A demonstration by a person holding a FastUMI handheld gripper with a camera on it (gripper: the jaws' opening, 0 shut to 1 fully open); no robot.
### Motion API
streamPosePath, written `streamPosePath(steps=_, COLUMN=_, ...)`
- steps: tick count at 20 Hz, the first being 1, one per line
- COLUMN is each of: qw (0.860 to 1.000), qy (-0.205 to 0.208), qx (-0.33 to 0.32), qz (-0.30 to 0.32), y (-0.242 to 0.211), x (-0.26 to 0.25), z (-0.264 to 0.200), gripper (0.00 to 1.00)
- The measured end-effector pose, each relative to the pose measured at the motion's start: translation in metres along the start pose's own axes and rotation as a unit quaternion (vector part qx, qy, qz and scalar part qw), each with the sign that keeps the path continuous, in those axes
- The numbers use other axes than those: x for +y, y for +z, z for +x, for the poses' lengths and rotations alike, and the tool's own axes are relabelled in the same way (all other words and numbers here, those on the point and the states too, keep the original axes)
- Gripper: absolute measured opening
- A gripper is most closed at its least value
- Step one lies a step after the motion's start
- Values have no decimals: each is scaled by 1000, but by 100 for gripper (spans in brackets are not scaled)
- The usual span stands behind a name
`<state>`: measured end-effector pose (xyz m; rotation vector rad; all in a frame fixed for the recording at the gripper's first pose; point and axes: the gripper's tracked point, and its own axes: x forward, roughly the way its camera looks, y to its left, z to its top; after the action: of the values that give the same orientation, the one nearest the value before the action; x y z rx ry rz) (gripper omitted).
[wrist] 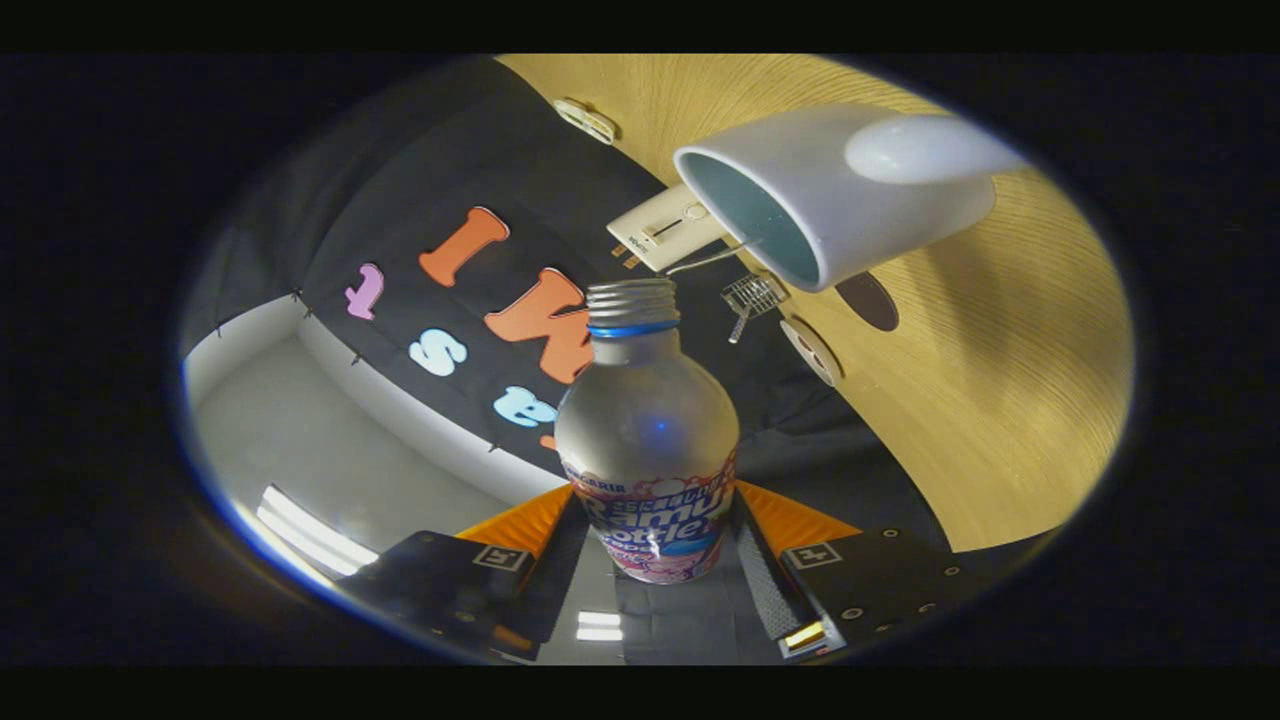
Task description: Take the bottle from table, then pour the juice into the cup, finally place the bottle on the coaster
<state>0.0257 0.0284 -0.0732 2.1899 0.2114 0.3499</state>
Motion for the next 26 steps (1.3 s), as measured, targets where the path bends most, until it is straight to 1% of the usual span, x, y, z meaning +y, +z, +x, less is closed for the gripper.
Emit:
streamPosePath(steps=4, qw=1000, qy=-1, qx=-2, qz=-3, y=1, x=0, z=0, gripper=77)
streamPosePath(steps=7, qw=1000, qy=-19, qx=0, qz=-15, y=0, x=-13, z=4, gripper=77)
streamPosePath(steps=12, qw=999, qy=-30, qx=1, qz=-26, y=0, x=-19, z=5, gripper=77)
streamPosePath(steps=14, qw=999, qy=-41, qx=3, qz=-34, y=2, x=-25, z=5, gripper=77)
streamPosePath(steps=17, qw=996, qy=-58, qx=-6, qz=-63, y=10, x=-32, z=4, gripper=77)
streamPosePath(steps=20, qw=990, qy=-86, qx=-14, qz=-107, y=17, x=-41, z=2, gripper=77)
streamPosePath(steps=23, qw=985, qy=-93, qx=-18, qz=-144, y=20, x=-40, z=0, gripper=77)
streamPosePath(steps=24, qw=982, qy=-99, qx=-19, qz=-160, y=20, x=-40, z=-1, gripper=77)
streamPosePath(steps=26, qw=971, qy=-119, qx=-27, qz=-205, y=23, x=-43, z=-1, gripper=77)
